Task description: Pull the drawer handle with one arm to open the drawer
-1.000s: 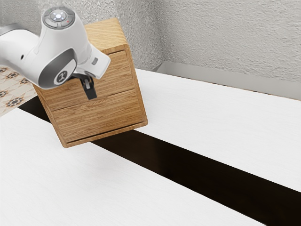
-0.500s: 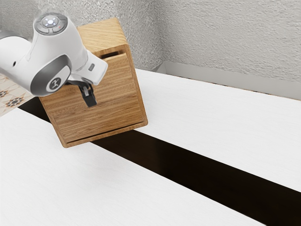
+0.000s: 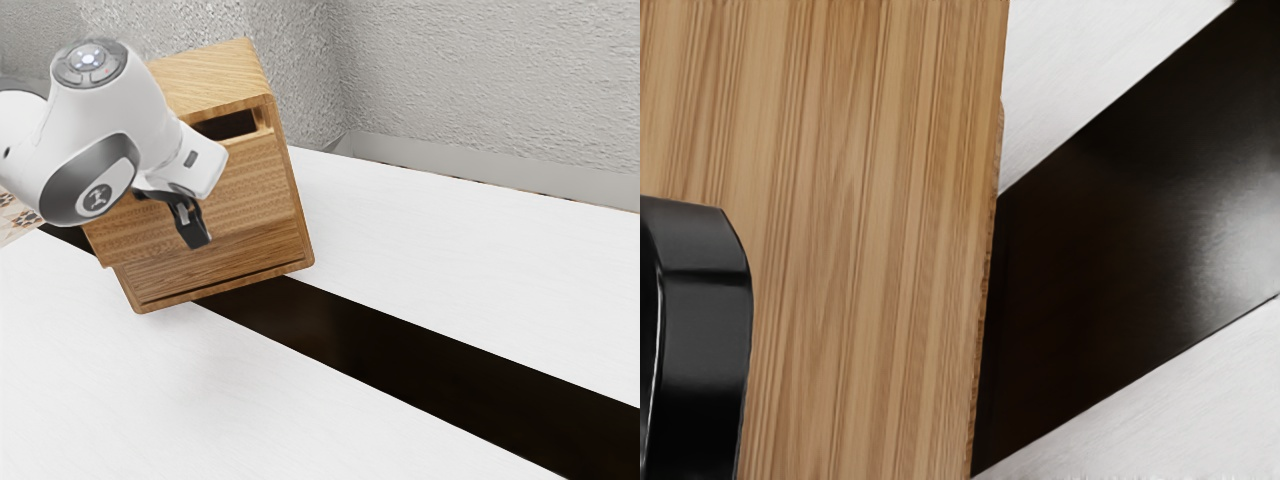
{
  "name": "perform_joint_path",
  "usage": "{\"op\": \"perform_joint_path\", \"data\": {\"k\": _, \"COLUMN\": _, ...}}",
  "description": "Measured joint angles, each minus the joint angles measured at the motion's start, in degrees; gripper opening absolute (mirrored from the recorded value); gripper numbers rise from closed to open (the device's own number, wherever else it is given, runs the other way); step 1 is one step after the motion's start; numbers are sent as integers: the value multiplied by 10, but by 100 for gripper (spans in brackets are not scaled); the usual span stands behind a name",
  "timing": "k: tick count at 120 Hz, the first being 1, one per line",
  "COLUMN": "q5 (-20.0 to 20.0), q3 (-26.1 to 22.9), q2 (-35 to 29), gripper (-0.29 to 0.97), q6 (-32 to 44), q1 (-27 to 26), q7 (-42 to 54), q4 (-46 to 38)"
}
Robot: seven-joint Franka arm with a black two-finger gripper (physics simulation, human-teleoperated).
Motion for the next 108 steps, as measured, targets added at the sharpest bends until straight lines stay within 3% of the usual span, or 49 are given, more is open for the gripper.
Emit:
{"op": "perform_joint_path", "data": {"k": 24, "q5": 10, "q3": -13, "q2": -38, "gripper": 66, "q6": -10, "q1": 0, "q7": -15, "q4": -41}}
{"op": "perform_joint_path", "data": {"k": 40, "q5": 11, "q3": -41, "q2": -54, "gripper": 55, "q6": -21, "q1": 8, "q7": -26, "q4": -52}}
{"op": "perform_joint_path", "data": {"k": 77, "q5": 40, "q3": -97, "q2": -107, "gripper": 56, "q6": -50, "q1": 9, "q7": -62, "q4": -95}}
{"op": "perform_joint_path", "data": {"k": 94, "q5": 51, "q3": -111, "q2": -128, "gripper": 63, "q6": -60, "q1": 12, "q7": -79, "q4": -110}}
{"op": "perform_joint_path", "data": {"k": 108, "q5": 57, "q3": -125, "q2": -149, "gripper": 59, "q6": -69, "q1": 16, "q7": -93, "q4": -126}}
